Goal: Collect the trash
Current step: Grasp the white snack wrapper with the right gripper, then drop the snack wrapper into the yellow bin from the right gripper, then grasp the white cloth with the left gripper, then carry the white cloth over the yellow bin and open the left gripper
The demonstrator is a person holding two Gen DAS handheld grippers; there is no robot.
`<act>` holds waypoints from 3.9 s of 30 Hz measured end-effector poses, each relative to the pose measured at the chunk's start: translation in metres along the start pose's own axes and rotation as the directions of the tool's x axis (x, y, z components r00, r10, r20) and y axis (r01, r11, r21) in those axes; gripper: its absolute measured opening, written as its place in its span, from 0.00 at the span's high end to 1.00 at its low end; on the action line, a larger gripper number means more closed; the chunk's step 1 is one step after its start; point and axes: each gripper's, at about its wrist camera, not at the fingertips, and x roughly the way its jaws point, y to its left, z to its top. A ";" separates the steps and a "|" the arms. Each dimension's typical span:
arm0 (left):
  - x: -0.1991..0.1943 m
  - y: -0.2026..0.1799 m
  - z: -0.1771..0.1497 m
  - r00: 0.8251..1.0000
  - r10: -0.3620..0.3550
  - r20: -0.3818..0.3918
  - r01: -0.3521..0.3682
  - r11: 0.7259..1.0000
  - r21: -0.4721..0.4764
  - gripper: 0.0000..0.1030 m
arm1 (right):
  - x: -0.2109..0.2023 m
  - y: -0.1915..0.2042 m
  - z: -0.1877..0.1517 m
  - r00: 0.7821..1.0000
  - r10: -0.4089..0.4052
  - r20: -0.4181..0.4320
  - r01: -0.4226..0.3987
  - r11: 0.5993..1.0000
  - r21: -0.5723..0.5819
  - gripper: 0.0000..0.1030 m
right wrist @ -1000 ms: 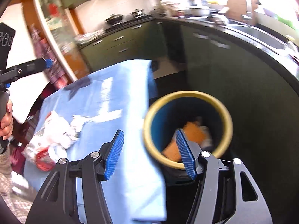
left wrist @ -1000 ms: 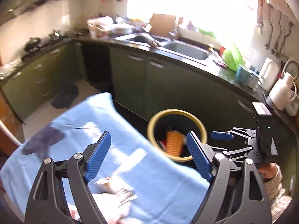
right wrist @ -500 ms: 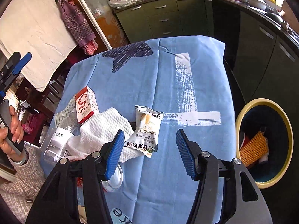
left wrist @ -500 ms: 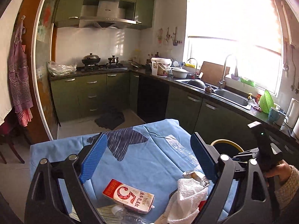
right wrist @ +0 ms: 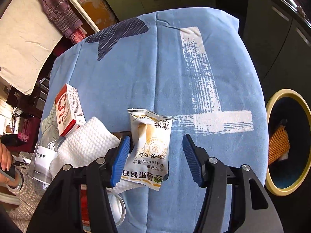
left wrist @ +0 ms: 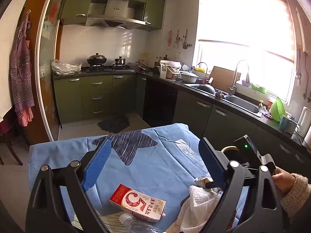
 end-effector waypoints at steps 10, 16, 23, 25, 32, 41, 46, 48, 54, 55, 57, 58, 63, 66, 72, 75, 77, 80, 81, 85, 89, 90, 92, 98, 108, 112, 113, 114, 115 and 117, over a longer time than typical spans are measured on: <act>-0.001 -0.002 -0.002 1.000 -0.006 -0.011 0.006 1.000 0.008 0.15 | -0.008 -0.004 -0.001 0.998 0.047 0.046 -0.048 0.999 0.026 0.75; 0.004 -0.005 -0.004 0.999 -0.010 -0.032 0.010 1.000 0.010 0.15 | -0.050 -0.037 -0.003 0.991 0.002 0.137 -0.013 0.997 0.081 0.75; 0.005 -0.009 -0.005 0.999 -0.014 -0.041 0.015 1.000 0.021 0.15 | -0.092 -0.148 -0.010 0.953 -0.246 0.179 0.186 0.937 0.297 0.75; 0.006 -0.011 -0.006 0.999 -0.016 -0.045 0.017 1.000 0.026 0.15 | -0.092 -0.177 -0.012 0.944 -0.291 0.159 0.223 0.912 0.345 0.75; 0.012 -0.010 -0.008 0.998 -0.016 -0.066 0.017 0.999 0.028 0.15 | -0.072 -0.245 -0.017 0.905 -0.419 0.076 0.347 0.828 0.442 0.44; 0.021 -0.015 -0.011 0.994 -0.014 -0.107 0.018 0.999 0.038 0.15 | -0.074 -0.253 -0.027 0.906 -0.415 0.086 0.335 0.825 0.454 0.40; 0.030 -0.030 -0.015 0.981 -0.013 -0.195 0.031 0.996 0.089 0.14 | -0.080 -0.235 -0.031 0.910 -0.399 0.114 0.323 0.853 0.411 0.40; 0.039 -0.042 -0.020 0.962 -0.028 -0.273 0.063 0.991 0.121 0.14 | -0.081 -0.228 -0.032 0.915 -0.383 0.127 0.307 0.865 0.397 0.40; 0.078 -0.071 -0.047 0.835 -0.091 -0.543 0.192 0.972 0.133 0.15 | -0.084 -0.218 -0.045 0.933 -0.314 0.174 0.233 0.898 0.373 0.40; 0.085 -0.075 -0.052 0.809 -0.085 -0.581 0.201 0.970 0.139 0.15 | -0.085 -0.216 -0.048 0.935 -0.303 0.182 0.221 0.903 0.370 0.40; 0.096 -0.083 -0.061 0.768 -0.064 -0.638 0.208 0.966 0.154 0.15 | -0.089 -0.214 -0.055 0.938 -0.286 0.198 0.201 0.909 0.365 0.39; 0.101 -0.086 -0.065 0.749 -0.053 -0.661 0.209 0.965 0.160 0.15 | -0.092 -0.213 -0.059 0.937 -0.282 0.205 0.195 0.912 0.362 0.39; 0.110 -0.097 -0.082 0.678 -0.038 -0.734 0.230 0.959 0.163 0.17 | -0.104 -0.216 -0.077 0.932 -0.282 0.229 0.190 0.915 0.355 0.36; 0.114 -0.102 -0.086 0.645 -0.045 -0.763 0.243 0.959 0.148 0.26 | -0.109 -0.219 -0.086 0.927 -0.287 0.241 0.190 0.914 0.358 0.36; 0.126 -0.106 -0.094 0.610 -0.048 -0.791 0.232 0.965 0.121 0.63 | -0.114 -0.225 -0.098 0.930 -0.263 0.258 0.159 0.917 0.365 0.36; 0.126 -0.104 -0.092 0.617 -0.061 -0.785 0.225 0.969 0.101 0.85 | -0.116 -0.226 -0.103 0.930 -0.248 0.273 0.137 0.920 0.368 0.36; 0.123 -0.104 -0.087 0.635 -0.066 -0.770 0.221 0.970 0.099 0.90 | -0.118 -0.226 -0.105 0.928 -0.241 0.284 0.125 0.920 0.371 0.36; 0.113 -0.108 -0.073 0.677 -0.054 -0.734 0.218 0.967 0.130 0.93 | -0.125 -0.225 -0.108 0.920 -0.232 0.316 0.101 0.919 0.380 0.36; 0.110 -0.111 -0.068 0.689 -0.055 -0.723 0.222 0.965 0.138 0.93 | -0.127 -0.225 -0.109 0.915 -0.228 0.333 0.088 0.918 0.386 0.36; 0.096 -0.122 -0.041 0.733 -0.075 -0.676 0.238 0.959 0.151 0.93 | -0.133 -0.222 -0.108 0.903 -0.201 0.380 0.043 0.921 0.387 0.36; 0.090 -0.141 -0.011 0.772 -0.093 -0.629 0.254 0.952 0.171 0.93 | -0.139 -0.219 -0.110 0.892 -0.211 0.400 0.050 0.925 0.377 0.36; 0.090 -0.149 -0.003 0.778 -0.102 -0.620 0.265 0.948 0.176 0.93 | -0.142 -0.219 -0.113 0.888 -0.216 0.407 0.052 0.924 0.378 0.36; 0.092 -0.164 0.011 0.786 -0.118 -0.607 0.282 0.942 0.182 0.94 | -0.150 -0.222 -0.121 0.876 -0.235 0.421 0.062 0.921 0.385 0.36; 0.116 -0.237 0.033 0.781 -0.162 -0.603 0.367 0.900 0.235 0.93 | -0.176 -0.235 -0.151 0.838 -0.297 0.457 0.095 0.905 0.415 0.36; 0.220 -0.369 0.007 0.716 -0.190 -0.671 0.451 0.860 0.238 0.93 | -0.201 -0.253 -0.204 0.806 -0.313 0.502 0.075 0.896 0.438 0.36; 0.271 -0.403 -0.019 0.683 -0.156 -0.713 0.428 0.877 0.217 0.93 | -0.207 -0.261 -0.226 0.795 -0.314 0.518 0.051 0.887 0.459 0.36; 0.283 -0.407 -0.026 0.677 -0.139 -0.722 0.413 0.885 0.216 0.93 | -0.208 -0.264 -0.231 0.794 -0.311 0.522 0.042 0.885 0.464 0.36; 0.294 -0.411 -0.033 0.673 -0.119 -0.730 0.394 0.893 0.218 0.93 | -0.209 -0.266 -0.235 0.795 -0.309 0.523 0.036 0.883 0.467 0.36; 0.306 -0.414 -0.041 0.667 -0.094 -0.739 0.375 0.899 0.224 0.88 | -0.209 -0.268 -0.239 0.796 -0.308 0.522 0.033 0.882 0.471 0.36; 0.324 -0.417 -0.057 0.646 -0.045 -0.762 0.343 0.909 0.237 0.58 | -0.208 -0.272 -0.246 0.799 -0.304 0.519 0.023 0.878 0.479 0.35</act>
